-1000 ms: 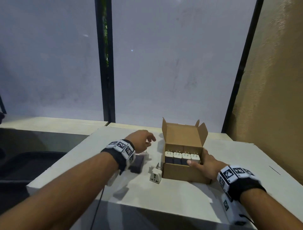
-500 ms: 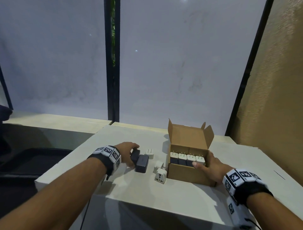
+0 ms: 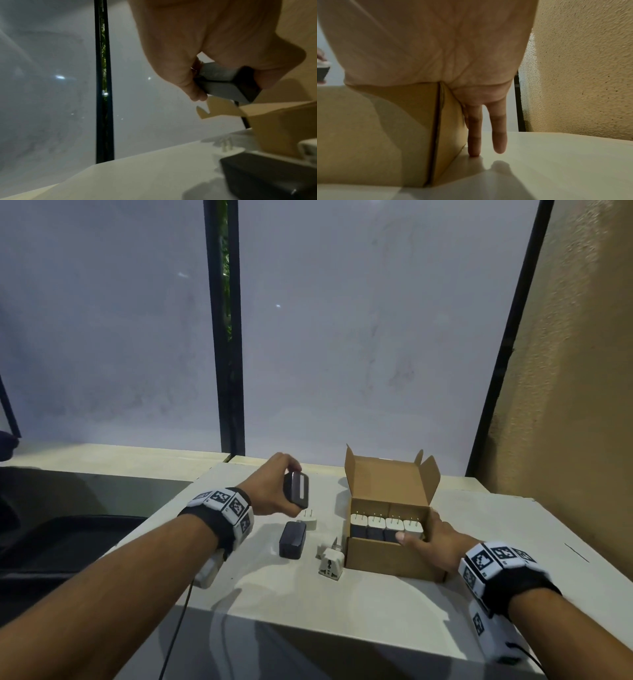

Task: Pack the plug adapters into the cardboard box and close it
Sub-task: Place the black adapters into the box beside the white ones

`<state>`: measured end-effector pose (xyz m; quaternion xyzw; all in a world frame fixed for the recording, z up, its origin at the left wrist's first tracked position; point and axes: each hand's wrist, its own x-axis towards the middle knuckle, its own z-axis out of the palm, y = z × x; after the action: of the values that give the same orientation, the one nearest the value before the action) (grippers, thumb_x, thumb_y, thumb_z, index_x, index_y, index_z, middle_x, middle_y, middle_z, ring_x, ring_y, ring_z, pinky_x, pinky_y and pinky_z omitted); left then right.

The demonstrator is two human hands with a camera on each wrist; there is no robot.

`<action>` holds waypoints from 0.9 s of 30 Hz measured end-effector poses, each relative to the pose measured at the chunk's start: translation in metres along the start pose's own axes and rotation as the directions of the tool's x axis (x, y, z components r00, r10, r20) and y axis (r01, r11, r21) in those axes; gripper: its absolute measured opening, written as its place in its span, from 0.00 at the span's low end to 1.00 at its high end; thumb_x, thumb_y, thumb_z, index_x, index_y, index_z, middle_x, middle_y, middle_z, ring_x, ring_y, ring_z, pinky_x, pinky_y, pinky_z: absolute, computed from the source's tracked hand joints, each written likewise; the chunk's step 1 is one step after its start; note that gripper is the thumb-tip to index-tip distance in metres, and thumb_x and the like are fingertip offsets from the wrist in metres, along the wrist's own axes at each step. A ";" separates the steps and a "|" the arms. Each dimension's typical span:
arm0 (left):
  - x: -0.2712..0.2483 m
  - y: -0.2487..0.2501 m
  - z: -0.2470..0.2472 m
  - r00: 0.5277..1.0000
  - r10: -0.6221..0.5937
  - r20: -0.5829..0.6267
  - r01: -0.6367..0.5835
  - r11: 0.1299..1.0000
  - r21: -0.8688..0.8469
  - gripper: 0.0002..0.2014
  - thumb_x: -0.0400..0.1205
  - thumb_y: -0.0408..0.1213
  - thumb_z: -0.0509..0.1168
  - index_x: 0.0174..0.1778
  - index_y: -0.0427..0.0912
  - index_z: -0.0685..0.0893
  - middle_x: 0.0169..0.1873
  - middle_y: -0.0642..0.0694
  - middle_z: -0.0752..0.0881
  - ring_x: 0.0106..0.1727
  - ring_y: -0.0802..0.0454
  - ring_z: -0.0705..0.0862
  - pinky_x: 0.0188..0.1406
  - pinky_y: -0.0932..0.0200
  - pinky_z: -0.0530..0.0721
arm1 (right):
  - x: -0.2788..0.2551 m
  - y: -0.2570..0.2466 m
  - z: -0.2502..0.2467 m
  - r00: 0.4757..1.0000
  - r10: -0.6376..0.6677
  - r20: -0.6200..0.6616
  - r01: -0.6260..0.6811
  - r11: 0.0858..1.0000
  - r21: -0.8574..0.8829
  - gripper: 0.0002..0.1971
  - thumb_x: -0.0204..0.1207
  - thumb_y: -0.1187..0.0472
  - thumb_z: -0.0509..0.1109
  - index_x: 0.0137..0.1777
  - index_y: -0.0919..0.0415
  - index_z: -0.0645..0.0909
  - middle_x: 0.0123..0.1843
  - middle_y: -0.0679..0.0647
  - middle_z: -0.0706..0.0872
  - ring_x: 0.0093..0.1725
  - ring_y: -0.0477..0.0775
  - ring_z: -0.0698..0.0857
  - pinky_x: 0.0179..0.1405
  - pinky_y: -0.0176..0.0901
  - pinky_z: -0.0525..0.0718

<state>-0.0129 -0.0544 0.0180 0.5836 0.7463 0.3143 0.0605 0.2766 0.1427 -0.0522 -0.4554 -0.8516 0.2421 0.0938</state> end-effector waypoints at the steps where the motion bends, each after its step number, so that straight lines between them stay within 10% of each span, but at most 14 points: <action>1: 0.004 0.010 0.004 1.000 0.025 -0.002 -0.025 0.999 -0.036 0.37 0.60 0.38 0.84 0.61 0.49 0.70 0.58 0.47 0.76 0.50 0.51 0.81 0.43 0.65 0.84 | 0.000 0.000 0.000 1.000 0.002 0.000 -0.002 1.000 0.006 0.74 0.41 0.07 0.56 0.87 0.51 0.53 0.79 0.57 0.78 0.73 0.61 0.82 0.74 0.61 0.80; 12: 0.031 0.090 0.061 0.991 0.106 0.079 -0.109 0.993 0.035 0.43 0.68 0.52 0.77 0.79 0.47 0.70 0.59 0.51 0.69 0.63 0.52 0.74 0.68 0.57 0.77 | -0.005 -0.005 0.002 0.999 0.019 -0.035 -0.019 1.000 -0.005 0.68 0.46 0.13 0.57 0.86 0.51 0.54 0.79 0.58 0.77 0.73 0.64 0.82 0.74 0.61 0.79; 18: 0.041 0.113 0.084 0.974 0.134 0.185 -0.139 0.990 0.017 0.41 0.63 0.50 0.81 0.72 0.48 0.74 0.60 0.50 0.72 0.63 0.51 0.77 0.65 0.54 0.83 | -0.002 -0.003 0.003 0.996 0.083 -0.021 -0.084 0.994 -0.067 0.57 0.68 0.21 0.65 0.89 0.52 0.48 0.86 0.59 0.70 0.78 0.65 0.77 0.77 0.61 0.77; 27: 0.057 0.122 0.111 0.969 0.081 0.234 -0.068 0.996 -0.062 0.38 0.59 0.41 0.83 0.64 0.52 0.76 0.53 0.55 0.81 0.55 0.53 0.81 0.48 0.61 0.82 | 0.002 -0.002 0.008 0.997 0.047 -0.068 -0.054 0.994 -0.099 0.65 0.57 0.14 0.61 0.88 0.55 0.52 0.80 0.60 0.77 0.73 0.65 0.82 0.72 0.63 0.81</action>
<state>0.1215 0.0569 0.0109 0.6426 0.7027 0.2646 0.1525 0.2709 0.1413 -0.0583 -0.4887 -0.8473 0.1860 0.0926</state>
